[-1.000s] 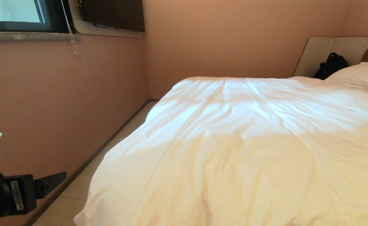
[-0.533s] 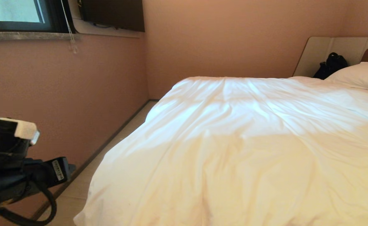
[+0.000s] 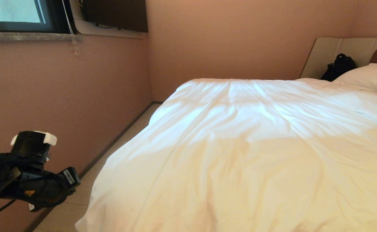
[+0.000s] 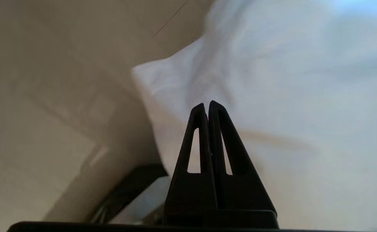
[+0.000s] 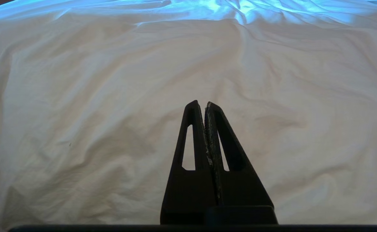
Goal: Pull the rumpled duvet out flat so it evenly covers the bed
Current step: Flatten the corners of the folded blanket
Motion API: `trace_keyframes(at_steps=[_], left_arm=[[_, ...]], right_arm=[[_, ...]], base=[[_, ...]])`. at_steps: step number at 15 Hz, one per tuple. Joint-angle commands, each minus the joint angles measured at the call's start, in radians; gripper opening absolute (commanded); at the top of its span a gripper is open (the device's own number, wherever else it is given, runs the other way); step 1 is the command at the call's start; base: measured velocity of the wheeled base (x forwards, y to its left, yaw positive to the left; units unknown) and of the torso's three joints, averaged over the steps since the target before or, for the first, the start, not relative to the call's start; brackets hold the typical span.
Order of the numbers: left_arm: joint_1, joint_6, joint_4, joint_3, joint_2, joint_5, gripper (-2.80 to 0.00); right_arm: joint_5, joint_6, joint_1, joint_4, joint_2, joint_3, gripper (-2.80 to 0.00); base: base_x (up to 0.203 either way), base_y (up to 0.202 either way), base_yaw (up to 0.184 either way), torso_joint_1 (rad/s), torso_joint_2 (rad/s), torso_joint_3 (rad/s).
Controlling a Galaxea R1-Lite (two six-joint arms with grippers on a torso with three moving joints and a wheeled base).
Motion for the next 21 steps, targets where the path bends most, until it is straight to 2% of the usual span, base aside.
trace_keyframes(at_steps=[1,4,8,9,12,13,14,16,21], left_arm=[[0.039,-0.013,0.011,0.006,0.063,-0.005,-2.8],[0.103,-0.023,0.028,0.002,0.118,-0.011,-2.8],[0.118,-0.019,0.031,0.003,0.196,-0.037,-2.8],[0.117,-0.019,0.033,-0.001,0.19,-0.059,0.0],[0.115,-0.019,0.032,-0.005,0.166,-0.17,0.0],[0.115,-0.019,0.032,-0.007,0.163,-0.25,0.0],[0.115,-0.023,0.032,-0.017,0.169,-0.268,0.0],[0.113,-0.025,0.033,-0.021,0.16,-0.268,0.0],[0.042,-0.024,0.053,-0.052,0.169,-0.27,0.0]], right_arm=[[0.0,0.0,0.001,0.0,0.001,0.0,-2.8],[0.0,0.0,0.001,0.0,0.001,0.0,-2.8],[0.0,0.0,0.001,0.0,0.001,0.0,-2.8],[0.0,0.0,0.001,0.0,0.001,0.0,-2.8],[0.0,0.0,0.001,0.0,0.001,0.0,-2.8],[0.0,0.0,0.001,0.0,0.001,0.0,-2.8],[0.0,0.0,0.001,0.0,0.001,0.0,-2.8],[0.0,0.0,0.001,0.0,0.001,0.0,-2.8],[0.0,0.0,0.001,0.0,0.001,0.0,-2.8]], base=[[0.0,0.0,0.0,0.0,0.0,0.0],[0.0,0.0,0.0,0.0,0.0,0.0],[0.0,0.0,0.0,0.0,0.0,0.0],[0.0,0.0,0.0,0.0,0.0,0.0],[0.0,0.0,0.0,0.0,0.0,0.0],[0.0,0.0,0.0,0.0,0.0,0.0],[0.0,0.0,0.0,0.0,0.0,0.0],[0.0,0.0,0.0,0.0,0.0,0.0],[0.0,0.0,0.0,0.0,0.0,0.0]])
